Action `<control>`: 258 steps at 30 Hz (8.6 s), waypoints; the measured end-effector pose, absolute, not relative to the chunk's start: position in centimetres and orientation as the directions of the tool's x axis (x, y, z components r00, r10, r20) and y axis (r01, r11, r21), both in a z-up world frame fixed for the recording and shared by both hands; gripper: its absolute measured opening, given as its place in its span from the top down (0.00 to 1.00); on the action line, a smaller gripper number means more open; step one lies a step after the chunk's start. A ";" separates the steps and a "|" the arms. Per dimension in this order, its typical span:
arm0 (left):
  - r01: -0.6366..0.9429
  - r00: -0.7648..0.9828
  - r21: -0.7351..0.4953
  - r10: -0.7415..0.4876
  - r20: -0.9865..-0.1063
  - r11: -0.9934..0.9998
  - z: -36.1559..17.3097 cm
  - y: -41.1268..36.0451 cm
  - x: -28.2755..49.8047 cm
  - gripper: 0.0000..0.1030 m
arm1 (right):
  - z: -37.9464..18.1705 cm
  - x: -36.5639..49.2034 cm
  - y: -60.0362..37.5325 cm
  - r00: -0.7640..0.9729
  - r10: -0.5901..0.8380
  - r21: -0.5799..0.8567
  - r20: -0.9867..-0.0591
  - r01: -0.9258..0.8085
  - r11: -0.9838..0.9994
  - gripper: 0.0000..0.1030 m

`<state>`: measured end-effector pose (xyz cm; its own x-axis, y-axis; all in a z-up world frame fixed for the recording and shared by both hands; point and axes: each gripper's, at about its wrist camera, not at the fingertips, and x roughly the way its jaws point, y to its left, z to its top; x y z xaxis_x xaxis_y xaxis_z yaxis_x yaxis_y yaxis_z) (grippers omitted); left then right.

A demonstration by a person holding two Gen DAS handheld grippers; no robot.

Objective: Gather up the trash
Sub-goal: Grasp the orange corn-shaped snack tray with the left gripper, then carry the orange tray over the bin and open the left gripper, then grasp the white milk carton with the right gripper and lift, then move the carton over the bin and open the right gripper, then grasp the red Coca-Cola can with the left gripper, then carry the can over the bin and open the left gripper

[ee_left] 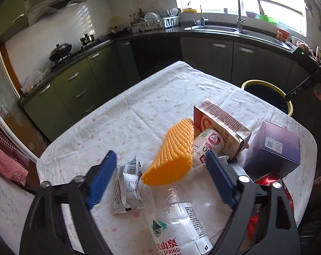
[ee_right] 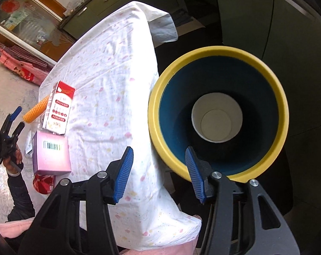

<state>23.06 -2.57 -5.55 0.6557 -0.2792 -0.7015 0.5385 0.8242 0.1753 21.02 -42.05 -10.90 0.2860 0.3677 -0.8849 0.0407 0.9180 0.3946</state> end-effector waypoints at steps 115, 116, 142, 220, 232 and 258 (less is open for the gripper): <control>0.199 0.775 -0.126 -0.235 -0.586 0.972 -1.2 5.6 8.2 0.05 | -10.3 35.8 -13.9 0.073 0.157 0.152 -0.985 -0.064 0.986 0.67; 0.197 0.776 -0.126 -0.233 -0.587 0.972 -1.3 5.7 8.2 0.05 | -10.1 35.9 -14.0 0.085 0.166 0.161 -0.982 -0.063 0.985 0.67; 0.301 0.725 -0.084 -0.285 -0.627 0.950 -1.9 -0.8 8.2 0.05 | -5.6 26.0 -39.5 0.395 0.138 0.204 -0.908 0.128 0.971 0.67; 0.523 0.314 -0.151 -0.354 -0.881 0.839 -9.0 -8.5 11.3 0.31 | -13.1 14.9 -37.6 0.489 0.398 0.463 -0.776 0.013 0.886 0.34; 0.668 0.341 -0.187 -0.519 -0.784 0.721 -2.6 -15.8 11.6 0.30 | -11.0 12.4 -41.7 0.590 0.265 0.395 -0.762 0.100 0.913 0.34; 0.646 0.321 -0.148 -0.442 -0.837 0.749 -9.1 -44.7 25.4 0.16 | -14.9 6.4 -56.3 0.657 0.131 0.463 -0.743 0.362 0.809 0.33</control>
